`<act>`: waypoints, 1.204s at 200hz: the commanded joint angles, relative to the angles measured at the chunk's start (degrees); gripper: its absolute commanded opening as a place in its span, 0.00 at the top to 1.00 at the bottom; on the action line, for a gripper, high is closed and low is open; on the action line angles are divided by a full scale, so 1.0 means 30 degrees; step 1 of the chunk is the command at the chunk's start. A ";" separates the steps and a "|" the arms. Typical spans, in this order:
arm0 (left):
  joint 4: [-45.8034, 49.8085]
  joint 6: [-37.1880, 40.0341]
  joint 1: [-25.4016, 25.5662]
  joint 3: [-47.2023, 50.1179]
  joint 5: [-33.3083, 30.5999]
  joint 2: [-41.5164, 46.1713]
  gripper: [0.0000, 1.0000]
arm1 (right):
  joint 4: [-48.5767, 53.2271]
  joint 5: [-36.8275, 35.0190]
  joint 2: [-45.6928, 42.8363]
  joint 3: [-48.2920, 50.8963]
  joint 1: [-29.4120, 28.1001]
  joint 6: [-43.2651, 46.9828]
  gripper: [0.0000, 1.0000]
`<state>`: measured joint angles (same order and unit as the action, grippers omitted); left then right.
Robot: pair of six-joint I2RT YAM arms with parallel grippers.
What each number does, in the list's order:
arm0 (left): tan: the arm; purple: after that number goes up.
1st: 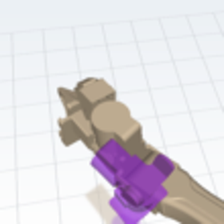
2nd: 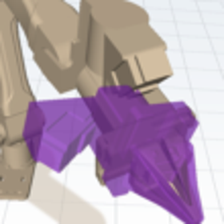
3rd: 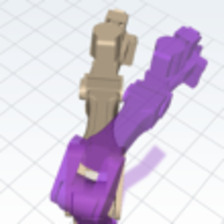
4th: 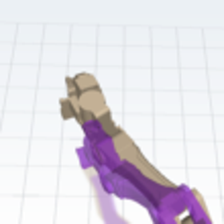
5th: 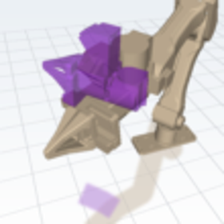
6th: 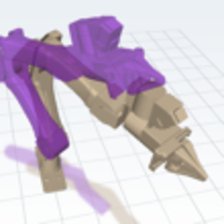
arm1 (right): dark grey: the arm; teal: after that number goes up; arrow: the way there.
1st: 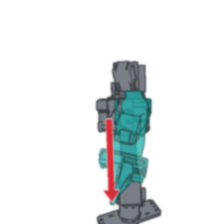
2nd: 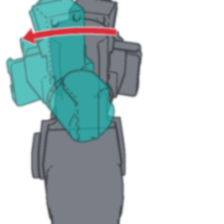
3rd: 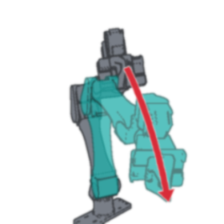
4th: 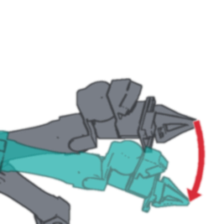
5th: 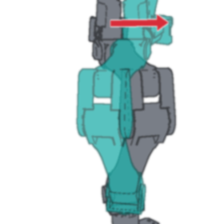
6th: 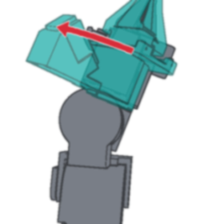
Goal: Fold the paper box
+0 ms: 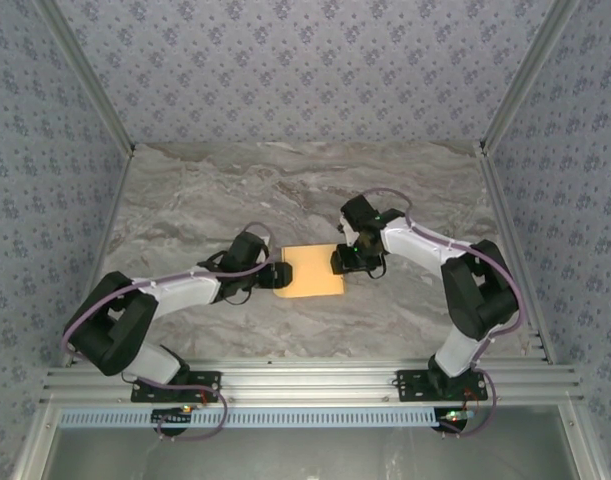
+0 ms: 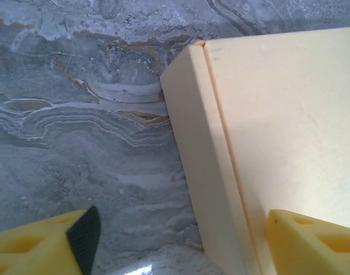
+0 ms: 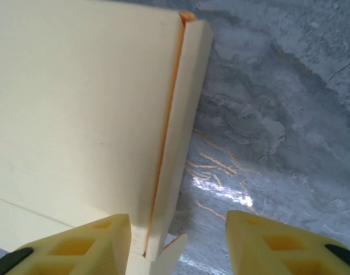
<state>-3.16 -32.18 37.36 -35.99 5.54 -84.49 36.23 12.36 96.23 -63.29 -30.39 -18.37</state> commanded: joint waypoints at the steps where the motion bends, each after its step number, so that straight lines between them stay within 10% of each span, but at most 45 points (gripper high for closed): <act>1: 0.1833 0.0407 0.0038 -0.0059 -0.0675 -0.0841 0.33 | -0.1533 0.1201 -0.1423 0.0969 0.0793 -0.0246 0.51; 80: -0.1773 -0.1488 -0.2148 0.0455 0.5516 -0.2960 0.57 | -0.8524 1.0171 -0.0845 0.4567 0.4564 -0.3370 0.37; 241: -0.9448 -0.3832 -0.5157 0.2251 1.0947 -0.6710 0.67 | -0.9436 1.3865 0.1601 0.4298 0.5722 -0.4427 0.33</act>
<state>-36.47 -43.57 22.70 -31.77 41.17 -101.01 7.33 50.17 98.94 -48.71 -13.56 -31.33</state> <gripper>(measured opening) 0.330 0.662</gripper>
